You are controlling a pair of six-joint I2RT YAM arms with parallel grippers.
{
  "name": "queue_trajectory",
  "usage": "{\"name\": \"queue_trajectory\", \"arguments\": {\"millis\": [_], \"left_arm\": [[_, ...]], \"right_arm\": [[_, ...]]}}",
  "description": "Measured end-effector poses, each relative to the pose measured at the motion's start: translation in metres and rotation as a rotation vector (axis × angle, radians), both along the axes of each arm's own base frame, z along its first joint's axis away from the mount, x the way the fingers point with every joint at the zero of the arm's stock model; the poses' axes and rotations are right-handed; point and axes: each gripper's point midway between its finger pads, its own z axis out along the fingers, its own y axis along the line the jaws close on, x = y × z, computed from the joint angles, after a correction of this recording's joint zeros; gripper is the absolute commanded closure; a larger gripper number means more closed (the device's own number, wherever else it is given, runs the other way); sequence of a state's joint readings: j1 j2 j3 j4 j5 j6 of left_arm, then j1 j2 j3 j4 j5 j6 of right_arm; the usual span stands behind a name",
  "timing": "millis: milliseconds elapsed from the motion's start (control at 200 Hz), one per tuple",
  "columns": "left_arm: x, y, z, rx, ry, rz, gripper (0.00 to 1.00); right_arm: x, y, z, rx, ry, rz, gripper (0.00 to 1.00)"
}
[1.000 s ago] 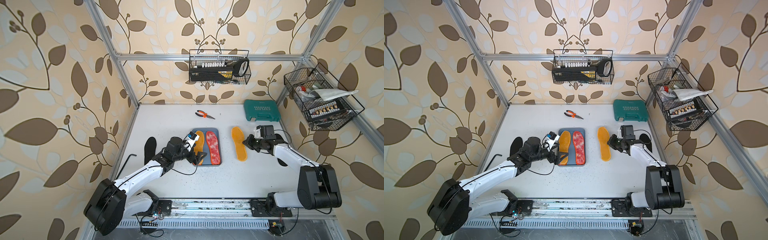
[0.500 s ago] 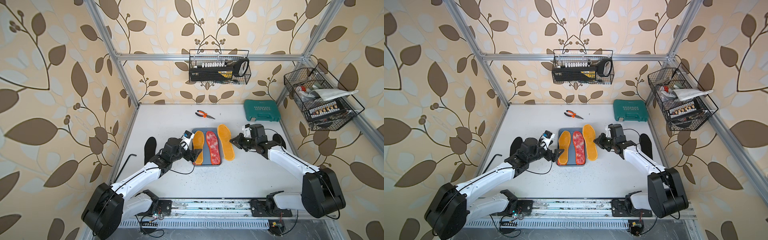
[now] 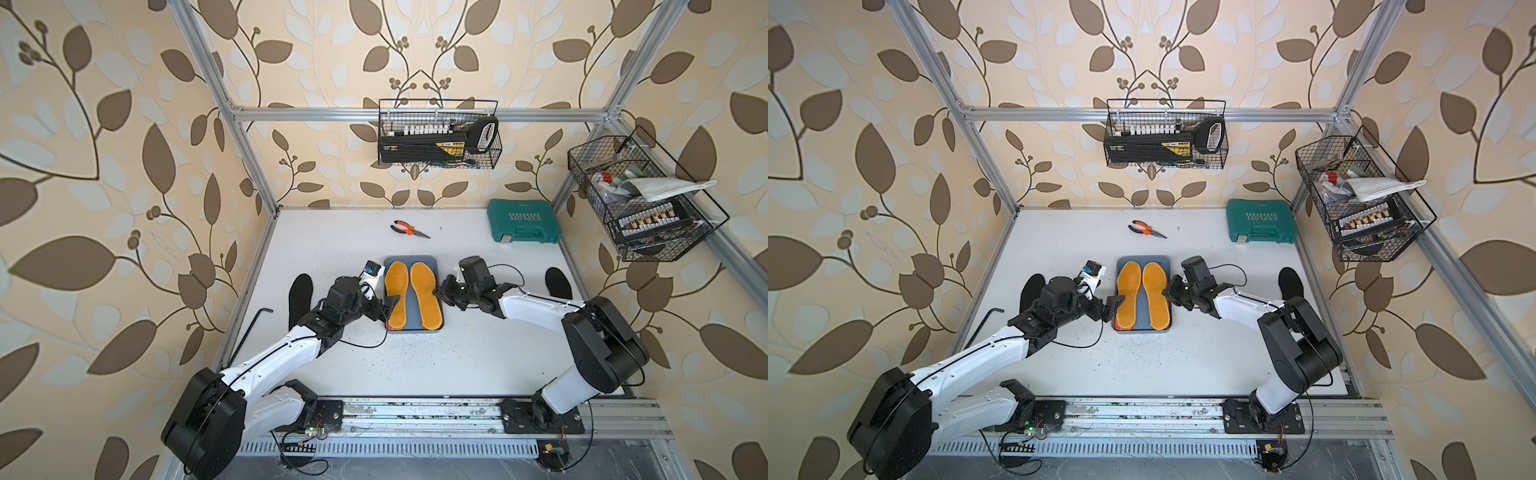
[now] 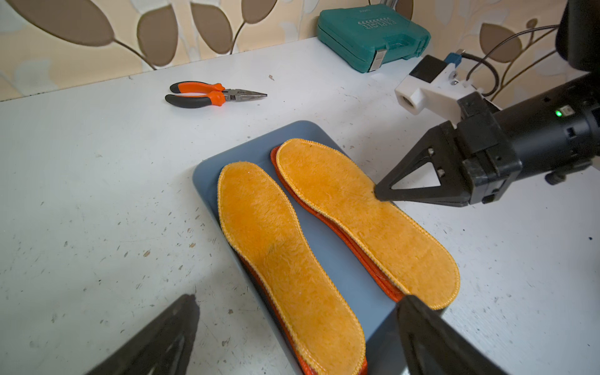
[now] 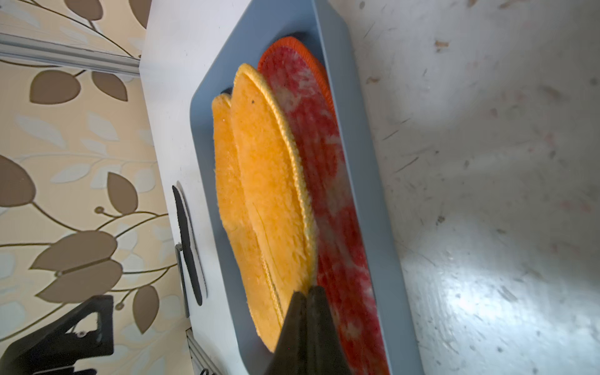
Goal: Put the insoles into the storage box
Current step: Place the insole in the storage box.
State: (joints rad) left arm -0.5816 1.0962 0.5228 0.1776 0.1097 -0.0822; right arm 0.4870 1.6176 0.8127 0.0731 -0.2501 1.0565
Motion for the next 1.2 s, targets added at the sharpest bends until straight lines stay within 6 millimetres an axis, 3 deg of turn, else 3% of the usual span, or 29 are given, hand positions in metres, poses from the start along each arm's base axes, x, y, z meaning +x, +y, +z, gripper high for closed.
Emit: {"name": "queue_trajectory", "arguments": {"millis": [300, 590, 765, 870, 1010, 1200], "left_arm": [[0.0, 0.0, -0.012, 0.019, 0.037, 0.002, 0.01], [-0.001, 0.001, -0.021, 0.037, 0.065, 0.002, 0.01], [-0.001, 0.001, -0.021, 0.032, 0.069, 0.005, 0.01], [-0.001, 0.0, -0.021, 0.029, 0.072, 0.008, 0.01], [0.0, 0.0, -0.022, 0.029, 0.082, 0.01, 0.01], [0.0, 0.0, -0.024, 0.027, 0.092, 0.018, 0.01]], "right_arm": [[0.009, -0.007, -0.001, -0.035, -0.032, -0.047, 1.0], [0.016, -0.001, -0.007, -0.039, -0.02, -0.041, 1.0], [0.016, -0.001, -0.006, -0.042, -0.022, -0.033, 0.77], [0.014, -0.001, -0.004, -0.043, -0.02, -0.029, 0.72], [0.01, -0.004, 0.02, -0.042, -0.061, -0.024, 0.69], [0.007, -0.008, 0.08, -0.115, -0.216, 0.02, 0.64]]}}
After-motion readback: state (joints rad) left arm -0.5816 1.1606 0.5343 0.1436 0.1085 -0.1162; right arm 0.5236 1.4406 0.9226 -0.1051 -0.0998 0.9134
